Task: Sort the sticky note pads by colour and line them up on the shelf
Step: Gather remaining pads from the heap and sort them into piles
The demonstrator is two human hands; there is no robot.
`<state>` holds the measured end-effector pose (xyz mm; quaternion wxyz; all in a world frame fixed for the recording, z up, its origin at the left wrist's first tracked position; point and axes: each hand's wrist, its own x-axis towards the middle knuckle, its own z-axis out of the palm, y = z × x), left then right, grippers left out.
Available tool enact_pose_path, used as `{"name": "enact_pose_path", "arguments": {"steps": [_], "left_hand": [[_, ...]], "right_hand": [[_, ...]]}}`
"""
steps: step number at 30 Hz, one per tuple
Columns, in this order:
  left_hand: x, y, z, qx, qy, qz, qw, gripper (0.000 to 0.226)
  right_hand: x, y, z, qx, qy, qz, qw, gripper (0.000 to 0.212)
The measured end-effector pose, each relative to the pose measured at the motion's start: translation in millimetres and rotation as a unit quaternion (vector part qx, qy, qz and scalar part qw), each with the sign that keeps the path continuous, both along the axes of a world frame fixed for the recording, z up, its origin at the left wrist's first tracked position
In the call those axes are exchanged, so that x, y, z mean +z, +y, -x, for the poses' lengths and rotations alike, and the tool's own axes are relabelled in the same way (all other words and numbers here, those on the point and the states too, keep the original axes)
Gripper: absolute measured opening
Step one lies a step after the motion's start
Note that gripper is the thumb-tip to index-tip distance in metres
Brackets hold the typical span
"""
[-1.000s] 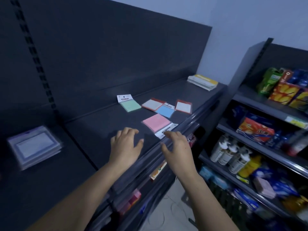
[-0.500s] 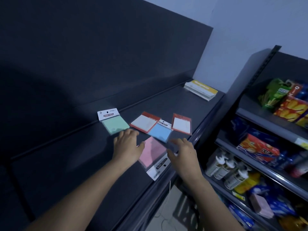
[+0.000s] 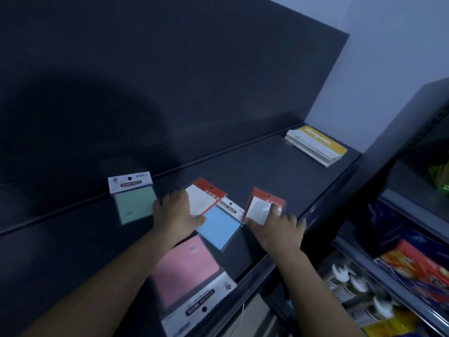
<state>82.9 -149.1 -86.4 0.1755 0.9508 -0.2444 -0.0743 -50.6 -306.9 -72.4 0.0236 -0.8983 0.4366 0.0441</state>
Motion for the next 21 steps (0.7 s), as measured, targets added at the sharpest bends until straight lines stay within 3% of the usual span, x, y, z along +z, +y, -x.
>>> {"name": "enact_pose_path", "arguments": {"steps": [4,8,12,14,16,18,21], "left_hand": [[11,-26,-16,0.075,0.069,-0.021,0.995,0.083],[16,-44,-27,0.131,0.114,-0.026,0.984,0.100],[20,-53,-28,0.182,0.121,-0.014,0.976,0.116],[22,-53,-28,0.214,0.110,0.019,0.970,0.103],[24,-49,-28,0.227,0.110,0.115,0.961,0.066],[29,-43,-25,0.234,0.113,0.214,0.942,0.033],[37,-31,-19,0.266,0.093,0.294,0.913,0.018]], "right_hand": [[-5,-32,-25,0.038,0.026,-0.029,0.999,0.100],[2,-63,-47,0.077,-0.062,-0.153,0.983,0.107],[4,-80,-65,0.107,-0.126,-0.215,0.963,0.111],[1,-85,-71,0.098,-0.184,-0.275,0.939,0.110],[-1,-88,-78,0.078,-0.237,-0.362,0.898,0.104],[-1,-90,-85,0.068,-0.284,-0.421,0.859,0.079],[7,-83,-92,0.089,-0.360,-0.455,0.809,0.026]]}}
